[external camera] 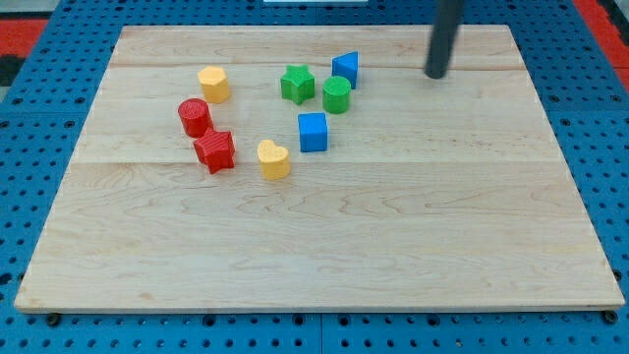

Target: Place the blue triangle in between the green star and the yellow hexagon

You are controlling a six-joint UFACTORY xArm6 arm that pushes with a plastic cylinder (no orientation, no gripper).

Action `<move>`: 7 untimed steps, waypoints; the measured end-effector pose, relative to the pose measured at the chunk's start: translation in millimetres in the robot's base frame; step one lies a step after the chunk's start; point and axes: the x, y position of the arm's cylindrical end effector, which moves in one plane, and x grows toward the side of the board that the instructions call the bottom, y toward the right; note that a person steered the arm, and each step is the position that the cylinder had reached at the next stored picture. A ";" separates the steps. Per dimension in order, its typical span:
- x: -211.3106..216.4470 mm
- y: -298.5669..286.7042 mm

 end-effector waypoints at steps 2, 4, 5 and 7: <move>-12.8 -41.4; -19.1 -94.1; -19.1 -98.1; -15.7 -98.6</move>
